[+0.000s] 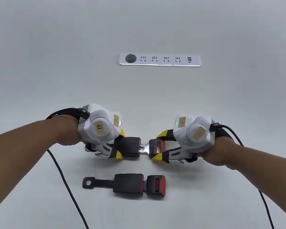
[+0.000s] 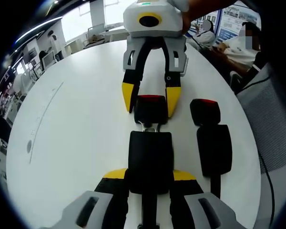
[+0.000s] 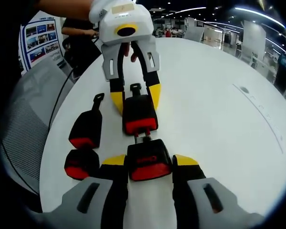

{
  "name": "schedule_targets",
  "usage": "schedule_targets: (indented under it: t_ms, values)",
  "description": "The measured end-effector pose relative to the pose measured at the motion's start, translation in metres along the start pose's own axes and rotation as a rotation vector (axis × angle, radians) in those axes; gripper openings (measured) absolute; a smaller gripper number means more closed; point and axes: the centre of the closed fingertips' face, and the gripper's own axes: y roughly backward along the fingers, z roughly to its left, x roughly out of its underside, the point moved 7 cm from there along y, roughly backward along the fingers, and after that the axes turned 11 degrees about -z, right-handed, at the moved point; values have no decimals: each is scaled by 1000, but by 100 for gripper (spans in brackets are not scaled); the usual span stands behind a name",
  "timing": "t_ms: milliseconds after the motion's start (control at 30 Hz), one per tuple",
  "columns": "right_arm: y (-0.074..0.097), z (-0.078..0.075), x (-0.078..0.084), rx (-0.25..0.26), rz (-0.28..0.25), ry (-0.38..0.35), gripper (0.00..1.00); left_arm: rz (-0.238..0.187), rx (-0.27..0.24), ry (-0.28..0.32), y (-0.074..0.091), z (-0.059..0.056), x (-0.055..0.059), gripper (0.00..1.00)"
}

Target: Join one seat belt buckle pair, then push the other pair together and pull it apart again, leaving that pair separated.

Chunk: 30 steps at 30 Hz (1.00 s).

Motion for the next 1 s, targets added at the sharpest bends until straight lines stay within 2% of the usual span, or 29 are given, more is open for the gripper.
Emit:
schedule_targets:
  t_ms: [333, 533, 633, 1000]
  values:
    - [-4, -2, 0, 1, -2, 0, 34, 26, 21, -34, -2, 2, -1, 33]
    - [-8, -2, 0, 4, -10, -7, 33, 29, 20, -28, -3, 2, -2, 33]
    - [-17, 0, -5, 15, -26, -11, 33, 27, 16, -21, -3, 2, -2, 33]
    - [-19, 2, -10, 41, -19, -14, 33, 36, 16, -21, -3, 2, -2, 33]
